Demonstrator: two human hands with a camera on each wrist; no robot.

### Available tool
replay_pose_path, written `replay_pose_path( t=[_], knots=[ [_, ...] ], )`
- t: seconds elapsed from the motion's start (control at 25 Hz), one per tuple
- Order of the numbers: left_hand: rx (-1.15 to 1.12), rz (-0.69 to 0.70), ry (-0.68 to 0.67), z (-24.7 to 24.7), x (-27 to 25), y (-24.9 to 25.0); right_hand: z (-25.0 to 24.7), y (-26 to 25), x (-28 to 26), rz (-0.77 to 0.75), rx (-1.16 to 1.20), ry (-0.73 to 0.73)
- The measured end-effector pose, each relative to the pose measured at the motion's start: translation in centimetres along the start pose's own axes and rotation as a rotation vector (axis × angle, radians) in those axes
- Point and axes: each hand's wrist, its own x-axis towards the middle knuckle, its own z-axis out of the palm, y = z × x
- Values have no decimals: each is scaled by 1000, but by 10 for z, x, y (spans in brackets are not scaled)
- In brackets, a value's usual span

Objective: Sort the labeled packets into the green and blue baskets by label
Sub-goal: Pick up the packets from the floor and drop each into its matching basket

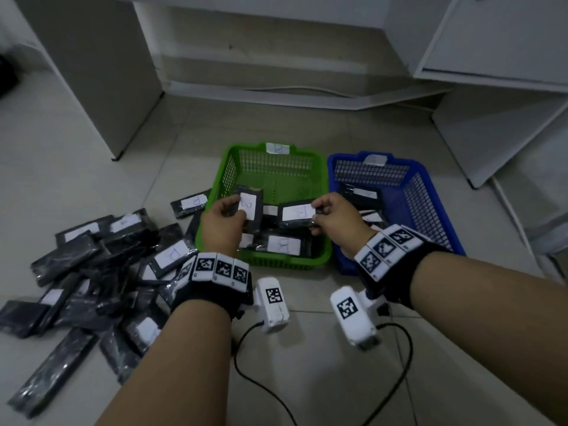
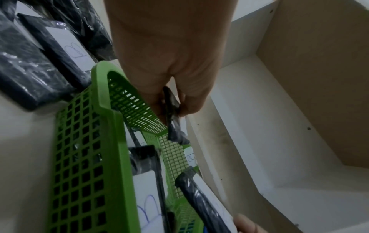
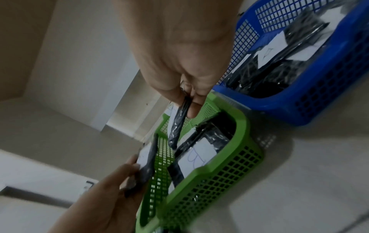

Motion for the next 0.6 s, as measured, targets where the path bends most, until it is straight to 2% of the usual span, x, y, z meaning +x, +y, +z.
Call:
replay_pose_path(
  t=[0.16, 0.32, 0.4, 0.52, 0.6],
  knots=[
    [206, 30, -61, -9, 18, -18, 33, 3, 6, 87, -9, 18],
    [531, 182, -191, -1, 19, -40, 55, 9, 5, -43, -470, 59],
    [477, 208, -162, -5, 17, -37, 59, 4, 7, -67, -608, -20],
    [314, 278, -43, -30, 16, -31, 59, -5, 10, -56, -789, -146],
    [264, 283, 61, -54, 8, -29, 55, -11, 4, -120, -857, -252]
  ],
)
